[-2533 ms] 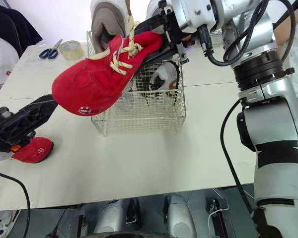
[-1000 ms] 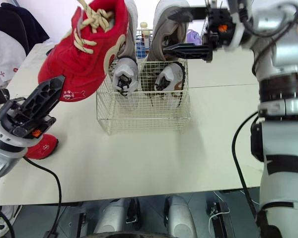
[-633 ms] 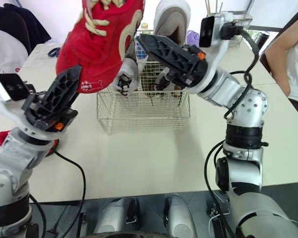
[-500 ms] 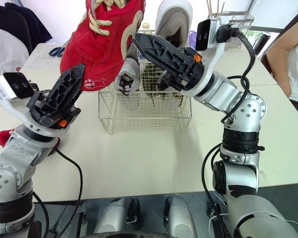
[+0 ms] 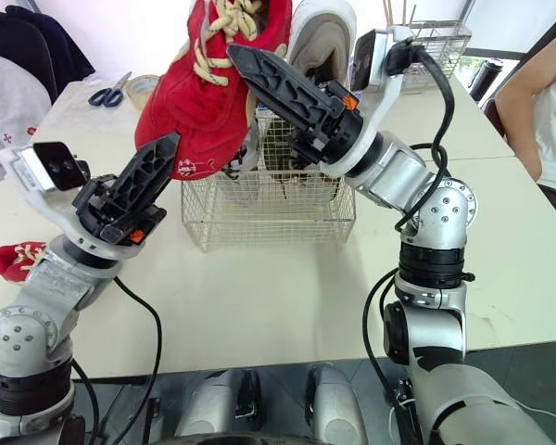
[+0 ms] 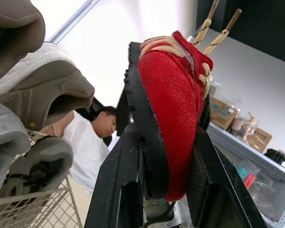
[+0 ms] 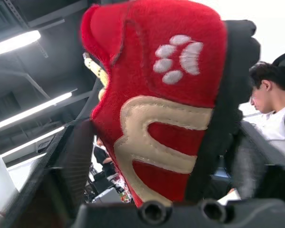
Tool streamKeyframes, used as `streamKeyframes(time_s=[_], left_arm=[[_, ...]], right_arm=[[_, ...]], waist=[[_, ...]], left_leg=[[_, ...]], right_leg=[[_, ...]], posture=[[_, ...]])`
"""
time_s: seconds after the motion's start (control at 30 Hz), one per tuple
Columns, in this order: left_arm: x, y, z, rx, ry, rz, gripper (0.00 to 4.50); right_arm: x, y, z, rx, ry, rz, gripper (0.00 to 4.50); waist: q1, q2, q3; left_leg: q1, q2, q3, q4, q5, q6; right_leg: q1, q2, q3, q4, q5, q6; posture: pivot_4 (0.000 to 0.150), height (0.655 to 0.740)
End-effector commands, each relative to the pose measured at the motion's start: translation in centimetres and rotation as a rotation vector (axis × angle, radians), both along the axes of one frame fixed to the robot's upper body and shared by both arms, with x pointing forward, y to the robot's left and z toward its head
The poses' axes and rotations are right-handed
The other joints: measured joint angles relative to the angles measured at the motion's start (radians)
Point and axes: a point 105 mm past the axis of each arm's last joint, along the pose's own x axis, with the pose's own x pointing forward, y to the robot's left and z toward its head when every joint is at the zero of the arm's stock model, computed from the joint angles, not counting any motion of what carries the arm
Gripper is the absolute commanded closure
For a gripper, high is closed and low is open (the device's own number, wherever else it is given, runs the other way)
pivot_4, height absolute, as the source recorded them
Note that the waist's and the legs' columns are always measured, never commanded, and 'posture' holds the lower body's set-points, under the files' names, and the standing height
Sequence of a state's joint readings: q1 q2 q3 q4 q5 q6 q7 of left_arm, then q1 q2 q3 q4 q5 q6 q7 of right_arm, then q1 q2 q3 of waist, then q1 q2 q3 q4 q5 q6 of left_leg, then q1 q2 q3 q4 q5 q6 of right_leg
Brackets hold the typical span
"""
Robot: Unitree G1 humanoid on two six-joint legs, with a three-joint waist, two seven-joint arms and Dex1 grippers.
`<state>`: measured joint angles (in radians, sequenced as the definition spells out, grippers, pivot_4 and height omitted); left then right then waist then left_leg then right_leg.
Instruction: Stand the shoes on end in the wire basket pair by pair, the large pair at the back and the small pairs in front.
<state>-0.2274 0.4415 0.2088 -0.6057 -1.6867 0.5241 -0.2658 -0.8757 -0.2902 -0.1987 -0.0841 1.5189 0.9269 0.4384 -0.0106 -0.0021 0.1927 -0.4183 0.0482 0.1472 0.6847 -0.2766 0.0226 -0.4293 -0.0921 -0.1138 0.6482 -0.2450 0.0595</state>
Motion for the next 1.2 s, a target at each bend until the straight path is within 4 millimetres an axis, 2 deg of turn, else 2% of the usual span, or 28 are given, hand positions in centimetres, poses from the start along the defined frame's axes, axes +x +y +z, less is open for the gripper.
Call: streamKeyframes(time_s=[0.03, 0.13, 0.17, 0.23, 0.3, 0.33, 0.4, 0.47, 0.57, 0.67, 0.83, 1.1, 1.2], left_arm=[[-0.7, -0.1, 0.1, 0.010, -0.031, -0.011, 3.56], [-0.7, 0.0, -0.4, 0.029, -0.015, -0.007, 3.56], [-0.6, 0.0, -0.6, 0.039, -0.009, -0.003, 3.24], [-0.6, 0.1, -0.8, 0.052, -0.001, 0.000, 2.57], [-0.6, 0.4, -1.9, 0.194, 0.007, 0.060, 1.49], [-0.7, 0.7, -2.4, 0.274, 0.010, 0.089, 1.11], [-1.2, 1.1, -2.8, 0.388, 0.003, 0.118, 1.11], [-1.7, 1.8, -3.1, 0.548, -0.010, 0.170, 1.11], [-2.1, 2.6, -3.0, 0.692, -0.027, 0.205, 1.11], [-2.9, 2.8, -2.7, 0.794, -0.044, 0.207, 1.11], [-3.0, 2.9, -2.4, 0.816, -0.040, 0.202, 1.11], [-3.6, 2.6, -3.8, 0.855, 0.014, 0.171, 1.11], [-3.5, 2.5, -3.9, 0.850, 0.018, 0.175, 1.11]], right_arm=[[-1.3, -0.1, 1.5, 0.024, -0.089, 0.018, 2.43], [-1.4, -0.2, 1.7, 0.021, -0.106, 0.018, 3.76], [-1.5, -0.3, 1.9, 0.017, -0.122, 0.016, 4.06], [-1.6, -0.4, 2.1, 0.009, -0.153, 0.010, 4.07], [-1.5, -1.2, 2.9, -0.048, -0.280, -0.063, 4.07], [-1.3, -1.7, 3.3, -0.090, -0.350, -0.100, 4.07], [-1.0, -2.6, 3.5, -0.161, -0.440, -0.140, 4.07], [-0.5, -3.8, 2.9, -0.288, -0.522, -0.161, 4.07], [0.3, -4.8, 2.1, -0.405, -0.574, -0.176, 4.07], [1.4, -6.0, -0.1, -0.540, -0.577, -0.193, 4.07], [3.2, -7.1, -3.6, -0.630, -0.527, -0.209, 4.07], [4.9, -8.4, -7.4, -0.741, -0.507, -0.265, 4.07], [5.4, -8.8, -8.1, -0.750, -0.496, -0.276, 4.07]], waist=[[-0.001, 0.000, 0.000], [-0.002, 0.000, 0.000], [-0.002, 0.000, 0.000], [-0.002, 0.000, 0.000], [-0.002, 0.000, 0.000], [-0.002, 0.000, 0.000], [-0.001, 0.000, 0.000], [-0.001, 0.000, 0.001], [-0.003, 0.000, 0.001], [-0.004, 0.000, 0.001], [-0.003, 0.000, 0.001], [-0.002, 0.000, 0.001], [-0.003, 0.000, 0.001]], left_leg=[[0.000, 0.000, 0.000, 0.000, 0.000, 0.000], [0.000, 0.000, 0.000, 0.000, 0.000, 0.000], [0.000, 0.000, 0.000, 0.000, 0.000, 0.000], [0.000, 0.000, 0.000, 0.000, 0.000, 0.000], [0.000, 0.000, 0.000, 0.000, 0.000, 0.000], [0.000, 0.000, 0.000, 0.000, 0.000, 0.000], [-0.002, 0.000, 0.000, -0.001, 0.000, 0.000], [-0.002, 0.000, 0.000, -0.001, 0.000, 0.000], [-0.003, 0.000, 0.000, -0.002, -0.001, 0.000], [-0.003, 0.000, 0.001, -0.002, -0.001, 0.000], [-0.004, 0.000, 0.002, -0.002, 0.000, -0.001], [-0.005, 0.000, 0.003, -0.002, 0.000, -0.001], [-0.005, 0.000, 0.003, -0.002, 0.000, -0.001]], right_leg=[[0.000, 0.000, 0.000, 0.000, 0.000, 0.000], [0.000, 0.000, 0.000, 0.000, 0.000, 0.000], [0.000, 0.000, 0.000, 0.000, 0.000, 0.000], [0.000, 0.000, 0.000, 0.000, 0.000, 0.000], [0.000, 0.000, 0.000, 0.000, 0.000, 0.000], [0.000, 0.000, 0.000, 0.000, 0.000, 0.000], [-0.003, 0.000, 0.000, -0.001, 0.000, 0.000], [-0.003, 0.000, 0.000, -0.001, 0.000, 0.000], [-0.003, 0.000, 0.000, -0.003, 0.000, 0.000], [-0.005, -0.001, 0.000, -0.003, 0.000, 0.000], [-0.006, -0.002, 0.000, -0.002, 0.000, 0.000], [-0.007, -0.002, 0.000, -0.002, 0.000, 0.000], [-0.007, -0.001, 0.000, -0.002, 0.000, 0.000]], posture=[[0.150, 0.7400], [0.150, 0.7400], [0.150, 0.7400], [0.150, 0.7400], [0.150, 0.7400], [0.150, 0.7400], [0.150, 0.7400], [0.150, 0.7400], [0.150, 0.7400], [0.150, 0.7400], [0.150, 0.7400], [0.150, 0.7400], [0.150, 0.7400]])
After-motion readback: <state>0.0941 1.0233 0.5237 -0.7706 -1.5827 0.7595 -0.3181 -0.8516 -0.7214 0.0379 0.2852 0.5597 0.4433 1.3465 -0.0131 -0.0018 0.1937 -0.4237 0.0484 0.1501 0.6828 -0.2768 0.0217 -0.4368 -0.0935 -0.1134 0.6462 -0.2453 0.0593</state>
